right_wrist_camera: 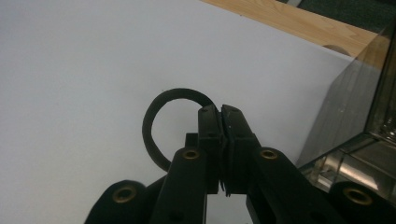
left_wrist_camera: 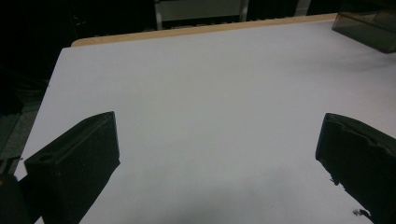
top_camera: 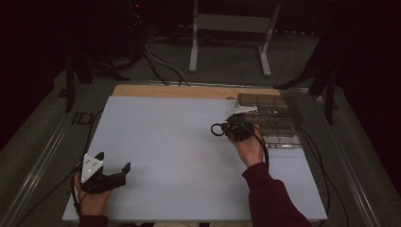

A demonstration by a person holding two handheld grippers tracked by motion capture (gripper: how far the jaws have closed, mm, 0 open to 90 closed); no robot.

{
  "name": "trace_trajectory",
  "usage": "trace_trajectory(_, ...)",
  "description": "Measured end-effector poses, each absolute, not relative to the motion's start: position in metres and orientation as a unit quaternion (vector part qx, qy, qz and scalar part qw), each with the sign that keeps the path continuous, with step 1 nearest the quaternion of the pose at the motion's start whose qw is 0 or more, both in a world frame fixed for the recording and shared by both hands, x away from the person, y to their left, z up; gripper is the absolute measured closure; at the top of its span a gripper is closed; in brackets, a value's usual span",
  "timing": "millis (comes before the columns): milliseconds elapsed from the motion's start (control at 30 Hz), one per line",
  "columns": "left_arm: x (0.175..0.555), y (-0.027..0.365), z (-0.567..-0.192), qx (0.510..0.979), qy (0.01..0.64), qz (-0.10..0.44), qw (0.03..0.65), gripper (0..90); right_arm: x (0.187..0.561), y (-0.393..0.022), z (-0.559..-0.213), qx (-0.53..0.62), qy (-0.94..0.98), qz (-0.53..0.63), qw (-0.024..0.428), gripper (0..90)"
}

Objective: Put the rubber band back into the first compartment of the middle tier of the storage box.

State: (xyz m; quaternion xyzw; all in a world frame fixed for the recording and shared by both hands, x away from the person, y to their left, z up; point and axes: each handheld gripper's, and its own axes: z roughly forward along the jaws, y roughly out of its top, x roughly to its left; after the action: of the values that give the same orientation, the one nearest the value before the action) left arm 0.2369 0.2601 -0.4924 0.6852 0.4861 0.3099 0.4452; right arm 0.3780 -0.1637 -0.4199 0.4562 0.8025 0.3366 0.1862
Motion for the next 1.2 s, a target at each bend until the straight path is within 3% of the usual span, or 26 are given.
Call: trace_trajectory(1200, 0.234, 0.26, -0.488, 0.682, 0.469, 0.317, 0.464, 0.4, 0.387, -0.198, -0.419, 0.488, 0.787, 0.321, 0.2, 88.5)
